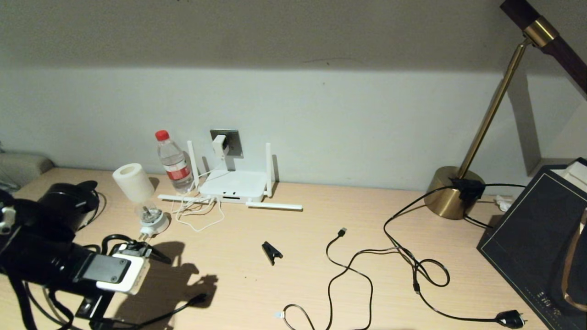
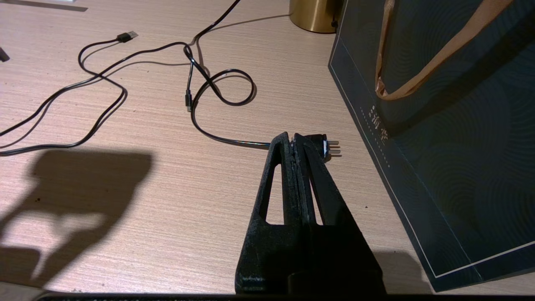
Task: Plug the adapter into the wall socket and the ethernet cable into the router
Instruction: Pick up cable
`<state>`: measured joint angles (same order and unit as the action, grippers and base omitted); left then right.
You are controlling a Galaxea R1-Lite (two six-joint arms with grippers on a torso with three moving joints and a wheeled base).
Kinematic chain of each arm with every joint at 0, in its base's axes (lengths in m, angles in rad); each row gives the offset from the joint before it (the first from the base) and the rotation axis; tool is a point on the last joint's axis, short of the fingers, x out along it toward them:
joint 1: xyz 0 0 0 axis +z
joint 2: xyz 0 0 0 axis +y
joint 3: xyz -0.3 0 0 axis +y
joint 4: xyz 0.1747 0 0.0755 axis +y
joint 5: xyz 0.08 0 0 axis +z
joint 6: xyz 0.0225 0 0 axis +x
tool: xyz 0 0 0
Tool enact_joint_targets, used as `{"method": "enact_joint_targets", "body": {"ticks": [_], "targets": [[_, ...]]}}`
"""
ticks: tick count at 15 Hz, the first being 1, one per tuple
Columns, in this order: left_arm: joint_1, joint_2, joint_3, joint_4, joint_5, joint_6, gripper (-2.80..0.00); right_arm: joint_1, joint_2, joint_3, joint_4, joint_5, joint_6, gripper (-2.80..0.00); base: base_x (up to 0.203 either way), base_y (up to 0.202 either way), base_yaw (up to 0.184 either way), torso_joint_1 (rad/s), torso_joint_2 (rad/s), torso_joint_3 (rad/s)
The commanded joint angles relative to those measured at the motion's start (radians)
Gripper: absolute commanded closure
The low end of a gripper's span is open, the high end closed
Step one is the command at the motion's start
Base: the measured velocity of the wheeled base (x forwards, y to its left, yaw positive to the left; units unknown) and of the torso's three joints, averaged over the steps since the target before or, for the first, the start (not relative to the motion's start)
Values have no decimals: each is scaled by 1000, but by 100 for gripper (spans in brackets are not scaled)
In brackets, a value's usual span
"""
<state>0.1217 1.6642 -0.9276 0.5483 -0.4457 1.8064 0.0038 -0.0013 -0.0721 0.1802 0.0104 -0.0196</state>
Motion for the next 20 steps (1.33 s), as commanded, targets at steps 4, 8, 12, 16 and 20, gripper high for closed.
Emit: {"method": "enact_joint_targets", "body": {"ticks": [4, 8, 12, 16, 20], "targets": [[-59, 164, -21, -19, 29, -115, -280, 1, 1, 0, 1, 0, 0, 0, 0, 0, 0, 0, 0, 0], [-162, 187, -23, -34, 21, -430, -280, 1, 1, 0, 1, 0, 0, 0, 0, 0, 0, 0, 0, 0], [-176, 281, -49, -141, 29, -470, -280, 1, 1, 0, 1, 0, 0, 0, 0, 0, 0, 0, 0, 0], [-172, 309, -62, -191, 91, -475, -280, 1, 1, 0, 1, 0, 0, 0, 0, 0, 0, 0, 0, 0], [-168, 307, -59, -192, 104, -475, -280, 1, 1, 0, 1, 0, 0, 0, 0, 0, 0, 0, 0, 0]]}}
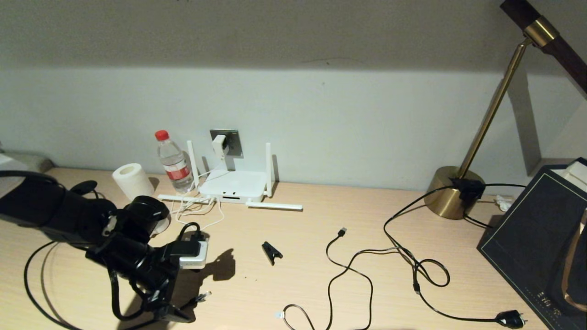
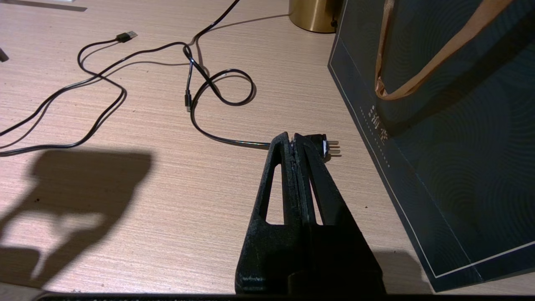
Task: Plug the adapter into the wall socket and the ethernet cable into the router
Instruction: Pick up cable
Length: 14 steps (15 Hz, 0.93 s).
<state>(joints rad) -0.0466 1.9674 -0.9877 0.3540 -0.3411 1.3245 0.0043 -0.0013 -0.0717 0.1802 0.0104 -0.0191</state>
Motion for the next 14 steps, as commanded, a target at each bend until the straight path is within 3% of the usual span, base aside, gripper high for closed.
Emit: {"method": "enact_joint_targets", "body": {"ticks": [1, 7, 14], "targets": [[2, 3, 1, 2, -1, 7, -280, 0, 1, 0, 1, 0, -1, 0, 0, 0, 0, 0, 0, 0], [10, 2, 7, -2, 13, 5, -280, 0, 1, 0, 1, 0, -1, 0, 0, 0, 0, 0, 0, 0], [13, 8, 49, -81, 19, -21, -280, 0, 1, 0, 1, 0, -1, 0, 0, 0, 0, 0, 0, 0]]}}
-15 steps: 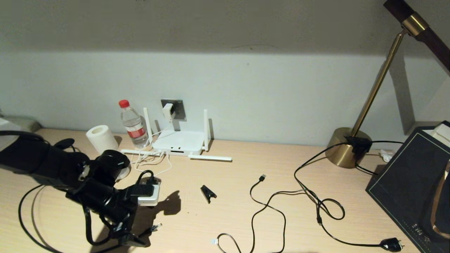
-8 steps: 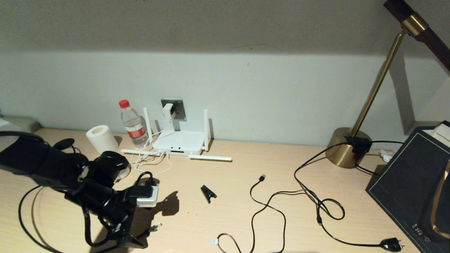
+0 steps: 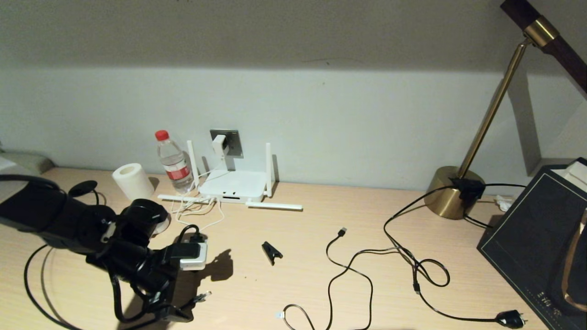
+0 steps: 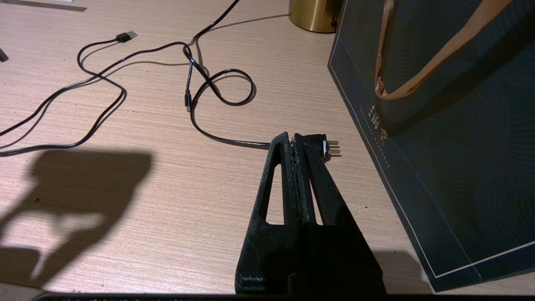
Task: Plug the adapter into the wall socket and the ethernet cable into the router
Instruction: Pick up cable
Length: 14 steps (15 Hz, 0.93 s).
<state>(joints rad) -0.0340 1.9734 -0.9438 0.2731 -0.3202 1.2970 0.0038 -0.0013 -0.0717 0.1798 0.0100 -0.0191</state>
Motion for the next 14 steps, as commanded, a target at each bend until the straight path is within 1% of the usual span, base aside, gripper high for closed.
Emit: {"method": "enact_joint_targets", "body": {"ticks": [1, 2, 4, 14], "targets": [[0, 4, 5, -3, -2, 7, -280, 1, 1, 0, 1, 1, -1, 0, 0, 0, 0, 0, 0, 0], [0, 7, 5, -5, -2, 7, -280, 1, 1, 0, 1, 1, -1, 0, 0, 0, 0, 0, 0, 0], [0, 7, 7, -3, -2, 7, 0, 1, 1, 0, 1, 1, -1, 0, 0, 0, 0, 0, 0, 0], [0, 2, 42, -13, -2, 7, 0, 1, 1, 0, 1, 1, -1, 0, 0, 0, 0, 0, 0, 0]]}}
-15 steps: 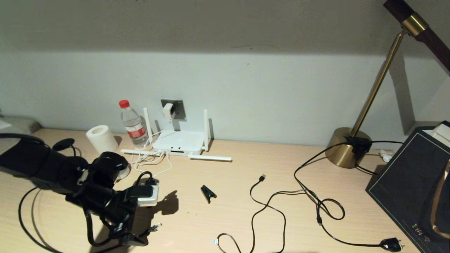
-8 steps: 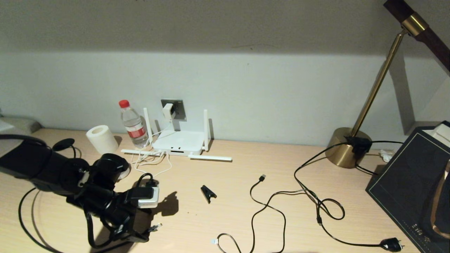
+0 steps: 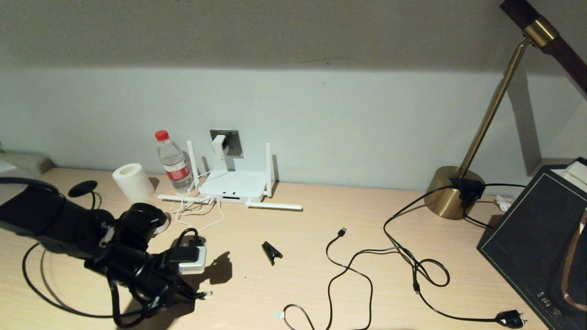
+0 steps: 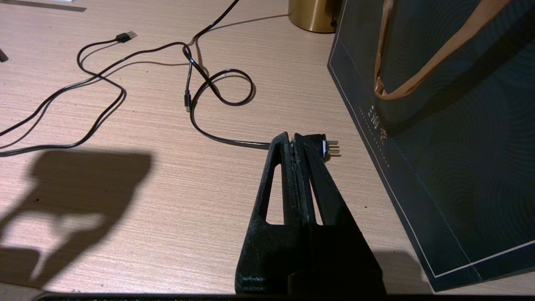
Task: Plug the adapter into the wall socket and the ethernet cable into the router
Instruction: Pick up cable
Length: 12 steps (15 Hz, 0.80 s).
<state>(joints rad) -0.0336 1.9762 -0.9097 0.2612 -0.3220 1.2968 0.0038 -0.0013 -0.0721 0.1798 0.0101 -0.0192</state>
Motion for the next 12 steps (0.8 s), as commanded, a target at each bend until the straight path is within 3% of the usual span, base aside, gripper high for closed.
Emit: {"method": "enact_joint_targets", "body": {"ticks": [1, 6, 8, 10, 12], "targets": [[0, -1, 9, -5, -2, 9, 0, 1, 1, 0, 1, 1, -1, 0, 0, 0, 0, 0, 0, 0], [-10, -107, -12, 2, -40, 49, 0, 1, 1, 0, 1, 1, -1, 0, 0, 0, 0, 0, 0, 0], [-24, -193, -69, 26, -96, 110, 0, 1, 1, 0, 1, 1, -1, 0, 0, 0, 0, 0, 0, 0], [-47, -272, -120, 43, -151, 130, 0, 1, 1, 0, 1, 1, -1, 0, 0, 0, 0, 0, 0, 0], [-83, -309, -223, 115, -162, 138, 0, 1, 1, 0, 1, 1, -1, 0, 0, 0, 0, 0, 0, 0]]}}
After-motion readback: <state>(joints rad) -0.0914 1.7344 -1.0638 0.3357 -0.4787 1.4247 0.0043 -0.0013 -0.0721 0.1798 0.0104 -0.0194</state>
